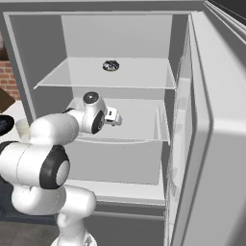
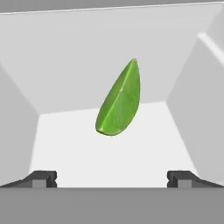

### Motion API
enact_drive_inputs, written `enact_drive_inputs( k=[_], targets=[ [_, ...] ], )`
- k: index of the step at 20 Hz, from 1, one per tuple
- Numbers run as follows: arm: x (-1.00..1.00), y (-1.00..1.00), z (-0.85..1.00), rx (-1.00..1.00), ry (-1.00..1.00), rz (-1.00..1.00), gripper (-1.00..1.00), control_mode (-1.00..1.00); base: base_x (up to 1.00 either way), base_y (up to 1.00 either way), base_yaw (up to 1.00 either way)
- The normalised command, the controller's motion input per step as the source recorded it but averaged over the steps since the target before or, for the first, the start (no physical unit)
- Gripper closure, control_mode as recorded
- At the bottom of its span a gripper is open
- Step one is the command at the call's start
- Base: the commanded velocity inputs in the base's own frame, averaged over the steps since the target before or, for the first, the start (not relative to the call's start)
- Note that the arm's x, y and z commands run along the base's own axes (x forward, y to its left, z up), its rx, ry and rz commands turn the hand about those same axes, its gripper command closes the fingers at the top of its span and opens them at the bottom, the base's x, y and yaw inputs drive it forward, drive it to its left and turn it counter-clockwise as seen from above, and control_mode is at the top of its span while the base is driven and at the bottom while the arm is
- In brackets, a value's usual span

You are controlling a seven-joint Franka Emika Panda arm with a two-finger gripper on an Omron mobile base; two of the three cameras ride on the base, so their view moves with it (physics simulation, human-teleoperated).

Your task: Grab a lemon wedge from the fridge and one ice cube from the ice bowl, and put them in the glass of lemonade.

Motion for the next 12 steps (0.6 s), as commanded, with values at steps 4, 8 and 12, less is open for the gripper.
enact_drive_inputs(
  k=[4, 8, 12],
  targets=[
    [0.22, 0.00, 0.00, 0.04, 0.00, -0.12, -1.00, -1.00, 0.00, 0.00, 0.00],
    [0.22, 0.00, 0.00, 0.06, 0.00, -0.10, -1.00, -1.00, 0.00, 0.00, 0.00],
    [0.23, -0.01, 0.00, 0.04, 0.00, -0.04, -1.00, -1.00, 0.00, 0.00, 0.00]
  ],
)
